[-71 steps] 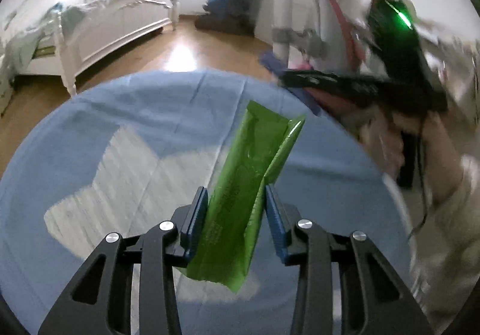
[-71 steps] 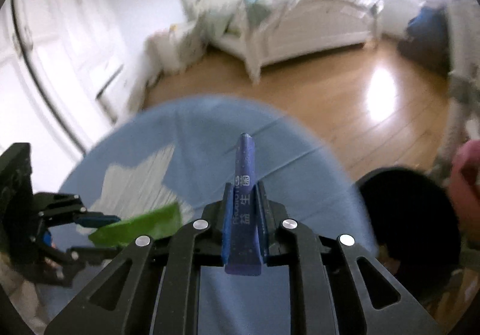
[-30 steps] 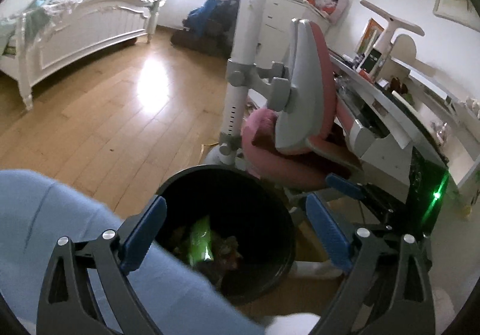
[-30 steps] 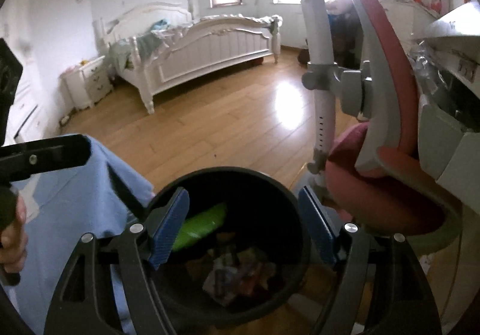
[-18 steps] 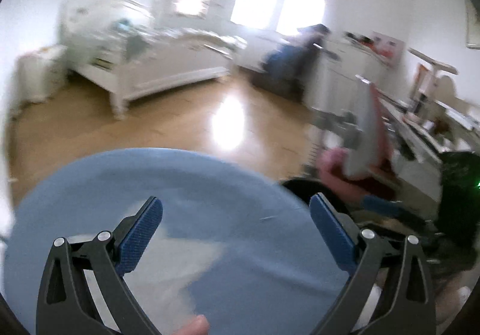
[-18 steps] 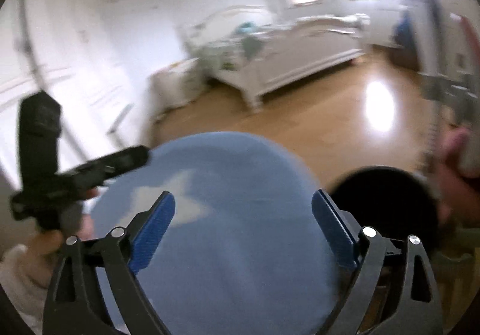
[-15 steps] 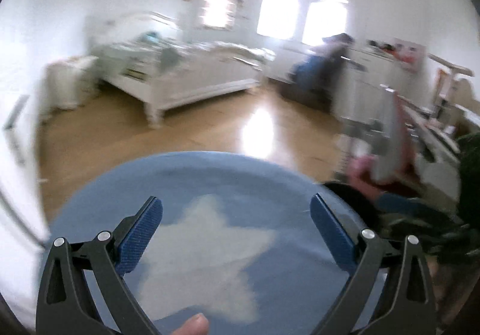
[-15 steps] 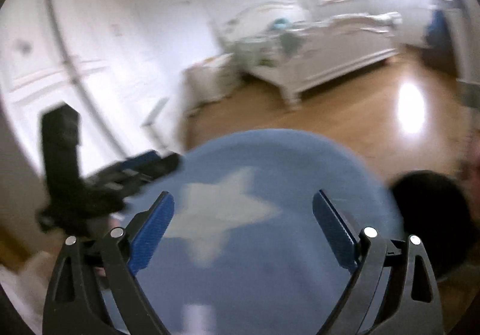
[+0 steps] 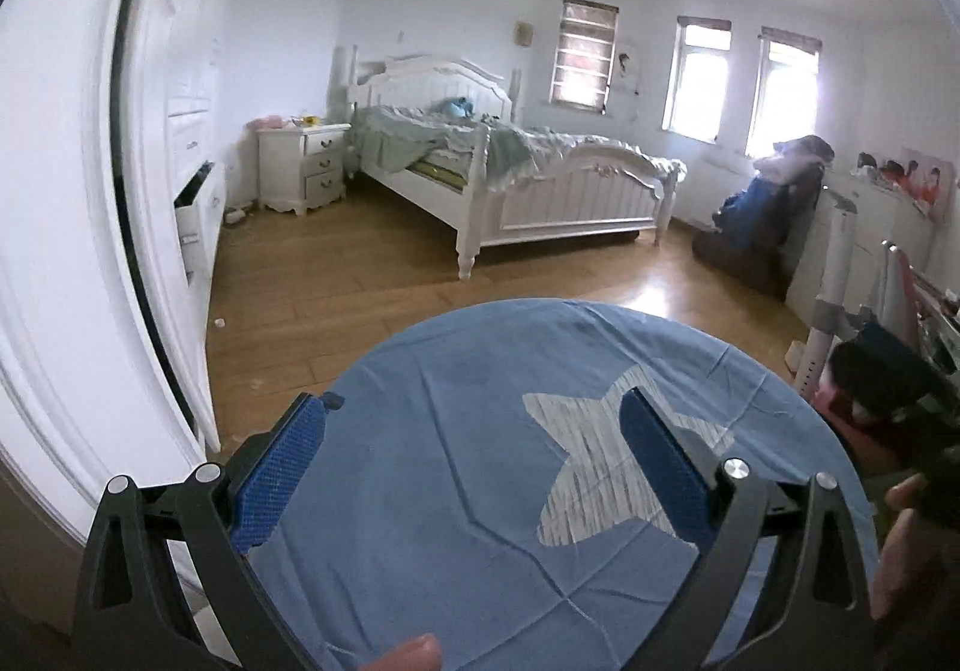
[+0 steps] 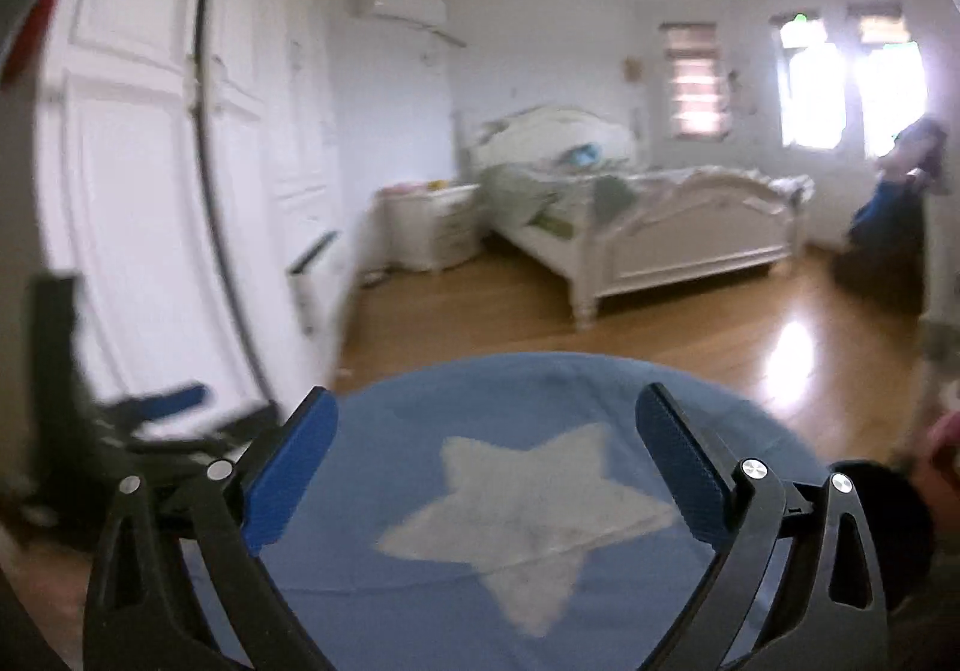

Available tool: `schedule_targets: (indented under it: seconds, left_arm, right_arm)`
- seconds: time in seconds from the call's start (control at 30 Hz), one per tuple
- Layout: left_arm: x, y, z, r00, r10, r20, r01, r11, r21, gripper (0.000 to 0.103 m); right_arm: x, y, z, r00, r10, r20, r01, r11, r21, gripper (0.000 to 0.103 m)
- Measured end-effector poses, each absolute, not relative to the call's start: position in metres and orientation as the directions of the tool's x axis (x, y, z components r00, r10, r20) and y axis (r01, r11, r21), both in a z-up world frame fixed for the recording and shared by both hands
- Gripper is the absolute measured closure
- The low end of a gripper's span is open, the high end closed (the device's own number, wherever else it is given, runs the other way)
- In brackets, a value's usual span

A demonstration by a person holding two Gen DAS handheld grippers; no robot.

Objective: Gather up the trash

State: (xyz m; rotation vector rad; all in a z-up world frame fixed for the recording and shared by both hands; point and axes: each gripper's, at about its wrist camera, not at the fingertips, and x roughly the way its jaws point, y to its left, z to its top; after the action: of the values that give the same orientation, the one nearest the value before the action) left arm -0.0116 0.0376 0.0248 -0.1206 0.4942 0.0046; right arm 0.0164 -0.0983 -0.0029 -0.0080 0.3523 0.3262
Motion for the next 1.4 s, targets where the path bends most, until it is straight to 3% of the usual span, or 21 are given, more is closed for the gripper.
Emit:
schedule_targets:
  seconds: [0.37, 0.5, 0.77, 1.4]
  left_arm:
    - [-0.013, 0.037, -0.001, 0.878, -0.032, -0.478, -0.035, 0.991, -0.130, 0.005]
    - [-0.014, 0.034, -0.009, 0.875, -0.017, -0.485, -0.043, 0.993, -0.113, 0.005]
    - [-0.014, 0.027, -0.009, 0.872, 0.006, -0.490, -0.060, 0.994, -0.095, 0.005]
    - [-0.018, 0.025, -0.010, 0.879, 0.006, -0.477, -0.063, 0.993, -0.103, 0.005]
  right_arm:
    - [0.024, -0.155, -0.066, 0.937, 0.139, -0.321, -0.131, 0.990, 0.047, 0.005]
    - [0.021, -0.166, -0.069, 0.940, 0.150, -0.306, -0.125, 0.987, 0.098, 0.005]
    - [-0.001, -0.163, -0.066, 0.955, 0.154, -0.252, -0.144, 0.988, 0.059, 0.005]
    - [-0.010, -0.167, -0.065, 0.957, 0.151, -0.248, -0.138, 0.988, 0.069, 0.005]
